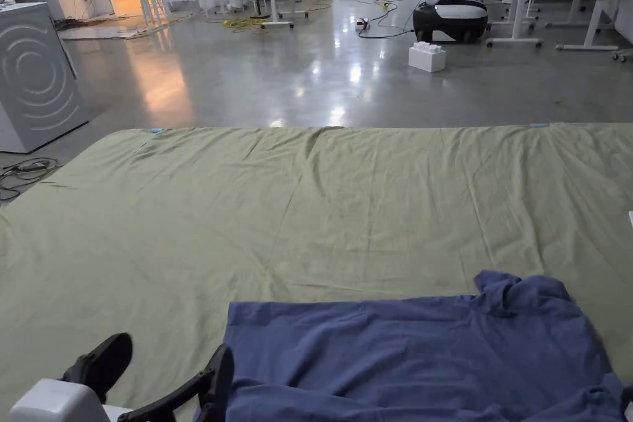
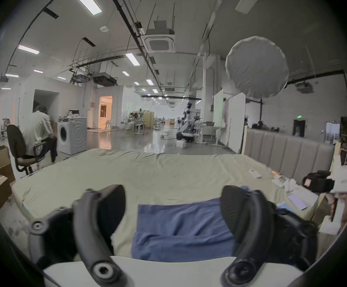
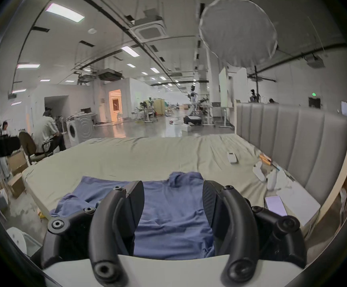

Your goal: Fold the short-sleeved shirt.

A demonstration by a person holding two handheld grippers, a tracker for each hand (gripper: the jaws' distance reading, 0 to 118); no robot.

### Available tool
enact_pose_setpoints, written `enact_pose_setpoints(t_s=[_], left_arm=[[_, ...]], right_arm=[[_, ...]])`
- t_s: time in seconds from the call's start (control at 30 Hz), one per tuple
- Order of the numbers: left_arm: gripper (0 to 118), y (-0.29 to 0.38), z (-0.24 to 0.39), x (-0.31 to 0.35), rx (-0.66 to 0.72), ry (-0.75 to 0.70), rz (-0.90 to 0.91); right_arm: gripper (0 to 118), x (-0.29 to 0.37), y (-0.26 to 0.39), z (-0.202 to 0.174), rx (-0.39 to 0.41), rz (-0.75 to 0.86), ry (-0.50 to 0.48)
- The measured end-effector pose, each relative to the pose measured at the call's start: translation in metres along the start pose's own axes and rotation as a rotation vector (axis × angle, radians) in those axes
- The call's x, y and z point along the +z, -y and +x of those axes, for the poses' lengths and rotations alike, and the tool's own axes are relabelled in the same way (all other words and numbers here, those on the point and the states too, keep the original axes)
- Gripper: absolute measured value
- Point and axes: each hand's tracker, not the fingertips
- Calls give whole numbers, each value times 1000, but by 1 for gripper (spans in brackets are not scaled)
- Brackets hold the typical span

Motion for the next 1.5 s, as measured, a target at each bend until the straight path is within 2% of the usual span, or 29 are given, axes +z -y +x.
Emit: enact_pose_setpoints(t_s=[0.03,0.07,0.1,0.13,0.17,0.2,0.23,0.27,0.4,0.57,0.7,0.83,0.87,0.9,0.93,0.97,1.0,1.03,1.13,1.2,1.23,1.27,1.3,1.33,1.4,1.5], left_arm=[[62,-4,4,3,1,14,8],[45,-6,8,6,-7,17,21],[30,-7,10,8,-19,24,27],[14,-9,13,10,-35,37,34],[10,-10,15,12,-41,44,30],[5,-11,17,13,-36,44,28],[1,-10,16,13,-19,61,13],[0,-10,15,13,-9,83,-7],[0,-4,15,10,-27,53,-57],[0,2,6,-8,-37,47,-100],[0,13,-17,-67,-32,15,-226],[0,41,-53,-162,15,35,-411],[6,50,-61,-186,20,25,-440],[21,61,-70,-215,35,12,-498],[56,72,-80,-243,78,-2,-545],[79,83,-86,-266,99,-24,-585],[89,95,-93,-291,100,-28,-625],[88,104,-97,-307,117,-17,-643],[88,132,-112,-350,191,-111,-711],[85,144,-115,-365,176,-158,-731],[67,149,-113,-370,150,-164,-729],[42,154,-111,-374,119,-144,-737],[23,157,-106,-377,86,-115,-791],[19,162,-98,-380,32,-127,-836],[8,163,-85,-379,-72,-129,-791],[8,166,-75,-386,-104,-141,-838]], right_arm=[[60,3,-4,-4,16,5,-13],[55,5,-5,-6,23,11,-22],[46,8,-8,-9,31,23,-37],[27,11,-10,-11,33,36,-52],[14,12,-11,-12,30,45,-70],[7,13,-9,-12,18,42,-73],[4,14,-9,-14,15,41,-73],[0,14,-10,-16,17,37,-71],[0,14,-10,-19,39,41,-94],[0,4,-6,-17,16,11,-103],[0,-10,3,-12,-33,-44,-117],[0,-21,20,-3,-35,-105,-112],[0,-24,23,-1,-36,-124,-105],[0,-28,28,2,-42,-146,-101],[0,-31,32,5,-49,-168,-101],[0,-35,37,8,-56,-188,-94],[0,-38,40,10,-60,-210,-82],[0,-42,44,13,-64,-228,-72],[0,-50,53,21,-91,-263,-57],[0,-54,57,25,-97,-283,-45],[0,-55,59,26,-95,-293,-40],[0,-56,60,28,-91,-299,-35],[0,-58,62,29,-90,-308,-30],[0,-60,65,31,-89,-321,-27],[0,-65,67,33,-86,-340,-26],[0,-81,63,39,-101,-351,-37]])
